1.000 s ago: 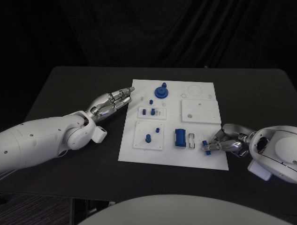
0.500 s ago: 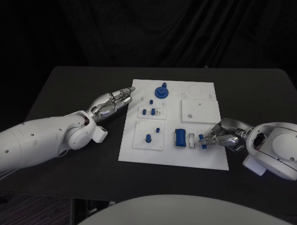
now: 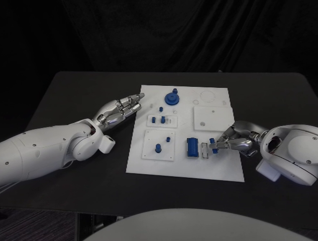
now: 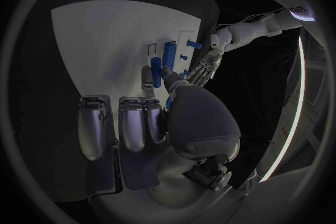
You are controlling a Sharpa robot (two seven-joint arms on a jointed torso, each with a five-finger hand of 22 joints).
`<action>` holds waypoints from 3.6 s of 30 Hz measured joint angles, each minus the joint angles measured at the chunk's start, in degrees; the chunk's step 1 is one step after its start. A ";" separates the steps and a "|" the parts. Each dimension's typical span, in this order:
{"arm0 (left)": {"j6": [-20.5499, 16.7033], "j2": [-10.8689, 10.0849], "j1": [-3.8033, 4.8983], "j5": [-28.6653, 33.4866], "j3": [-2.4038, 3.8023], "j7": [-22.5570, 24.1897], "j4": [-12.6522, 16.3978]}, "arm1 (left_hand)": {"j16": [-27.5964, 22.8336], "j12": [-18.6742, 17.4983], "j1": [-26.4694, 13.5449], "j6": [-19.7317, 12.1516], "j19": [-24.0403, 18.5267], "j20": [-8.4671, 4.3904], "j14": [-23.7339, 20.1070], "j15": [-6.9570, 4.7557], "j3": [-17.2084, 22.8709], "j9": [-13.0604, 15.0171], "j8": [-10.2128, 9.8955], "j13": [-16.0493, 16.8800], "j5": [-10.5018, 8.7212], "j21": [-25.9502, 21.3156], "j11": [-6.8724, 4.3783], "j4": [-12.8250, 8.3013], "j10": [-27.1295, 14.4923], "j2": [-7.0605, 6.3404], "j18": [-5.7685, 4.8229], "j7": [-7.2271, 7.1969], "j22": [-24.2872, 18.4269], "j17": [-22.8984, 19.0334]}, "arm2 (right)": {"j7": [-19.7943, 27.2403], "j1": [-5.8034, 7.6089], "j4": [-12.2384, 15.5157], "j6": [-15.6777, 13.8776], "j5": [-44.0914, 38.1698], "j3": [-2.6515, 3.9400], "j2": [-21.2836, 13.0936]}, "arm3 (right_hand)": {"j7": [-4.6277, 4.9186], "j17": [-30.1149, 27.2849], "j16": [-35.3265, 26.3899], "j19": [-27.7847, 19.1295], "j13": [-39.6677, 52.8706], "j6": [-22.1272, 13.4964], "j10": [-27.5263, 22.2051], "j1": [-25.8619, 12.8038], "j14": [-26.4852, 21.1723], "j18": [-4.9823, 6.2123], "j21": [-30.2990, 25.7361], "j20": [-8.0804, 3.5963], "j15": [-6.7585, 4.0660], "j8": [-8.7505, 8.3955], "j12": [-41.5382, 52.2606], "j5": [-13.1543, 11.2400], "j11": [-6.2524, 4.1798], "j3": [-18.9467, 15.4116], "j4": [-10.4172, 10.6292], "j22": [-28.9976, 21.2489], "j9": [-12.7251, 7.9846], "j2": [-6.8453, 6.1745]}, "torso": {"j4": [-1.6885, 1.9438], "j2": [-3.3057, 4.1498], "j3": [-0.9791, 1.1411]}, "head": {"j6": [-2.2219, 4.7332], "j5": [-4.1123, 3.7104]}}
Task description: Assemble the parts on the task board
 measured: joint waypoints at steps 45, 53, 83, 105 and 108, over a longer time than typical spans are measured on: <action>0.24 0.50 0.00 0.00 0.00 0.00 -0.39 | 0.00 0.00 0.22 0.00 -0.21 0.20 0.00 0.00 0.00 0.00 0.00 -0.01 0.00 0.00 0.00 0.00 0.00 0.22 0.00 0.00 -0.04 -0.02 | -1.73 -1.20 -2.57 1.13 0.15 -0.05 3.57 | 0.00 0.00 -0.24 0.00 0.00 0.00 0.00 -1.18 0.00 0.00 -1.85 0.00 0.00 0.23 0.00 0.00 0.00 0.38 0.06 0.00 -0.12 0.15 | 0.04 -0.09 -0.10 | -0.01 0.15; 0.31 0.51 0.00 0.00 0.00 0.01 -0.39 | 0.00 0.00 0.22 0.32 -0.20 0.20 0.00 0.00 0.00 0.00 0.00 -0.01 0.00 0.00 0.00 0.00 0.00 0.22 0.00 0.32 -0.04 -0.01 | -2.33 -1.46 -3.00 1.61 -0.43 -0.05 3.81 | 0.00 0.00 -0.24 -0.21 0.00 0.00 0.00 -1.64 0.00 0.00 -1.85 0.21 0.00 0.23 0.00 0.00 0.00 0.54 0.22 0.00 -0.12 0.16 | 0.03 -0.09 -0.11 | -0.01 0.15; 0.52 0.53 0.00 0.00 0.00 0.01 -0.55 | 0.00 0.00 0.68 0.52 -0.20 0.20 0.00 0.00 0.16 0.00 0.00 -0.01 0.79 0.00 -0.16 -0.16 -0.16 0.22 0.00 0.52 -0.03 0.02 | -2.25 -1.64 -3.04 3.23 -2.30 -0.03 4.70 | 0.61 0.00 -0.24 -0.09 -0.01 -0.62 0.01 -6.04 0.20 0.01 -2.08 0.32 0.20 0.23 0.00 0.01 0.38 -0.83 1.90 -0.01 -0.40 -1.24 | -0.01 -0.05 -0.09 | -0.01 0.38; 0.65 0.71 -0.02 0.00 0.00 0.01 -0.72 | 0.00 0.00 1.66 0.51 -0.20 0.20 0.00 0.00 0.72 0.00 0.00 -0.01 1.84 0.00 -0.16 -0.72 -0.16 0.15 0.00 0.94 -0.07 -0.02 | -1.32 -1.66 -3.22 3.62 -3.79 -0.04 4.64 | 0.71 0.00 -0.47 -0.01 -0.01 -2.57 0.04 -11.58 0.20 0.01 -2.89 0.82 0.61 3.36 0.00 0.01 0.81 -6.70 7.76 -0.02 0.69 -3.17 | 0.02 -0.15 -0.10 | -0.01 0.50; 0.66 0.72 -0.02 0.00 0.00 0.01 -0.76 | 0.00 0.00 1.66 0.31 -0.20 0.20 0.00 0.00 0.88 0.00 0.00 -0.01 1.84 0.00 -0.16 -0.88 -0.16 0.15 0.00 1.14 -0.07 -0.02 | -0.96 -1.66 -3.15 3.47 -3.88 -0.04 4.52 | 0.30 0.00 -0.47 -0.01 -0.01 -2.17 0.04 -11.58 0.20 0.01 -2.89 0.82 0.61 5.03 0.00 0.01 0.81 -7.23 8.30 -0.01 1.59 -3.17 | 0.04 -0.16 -0.10 | -0.01 0.51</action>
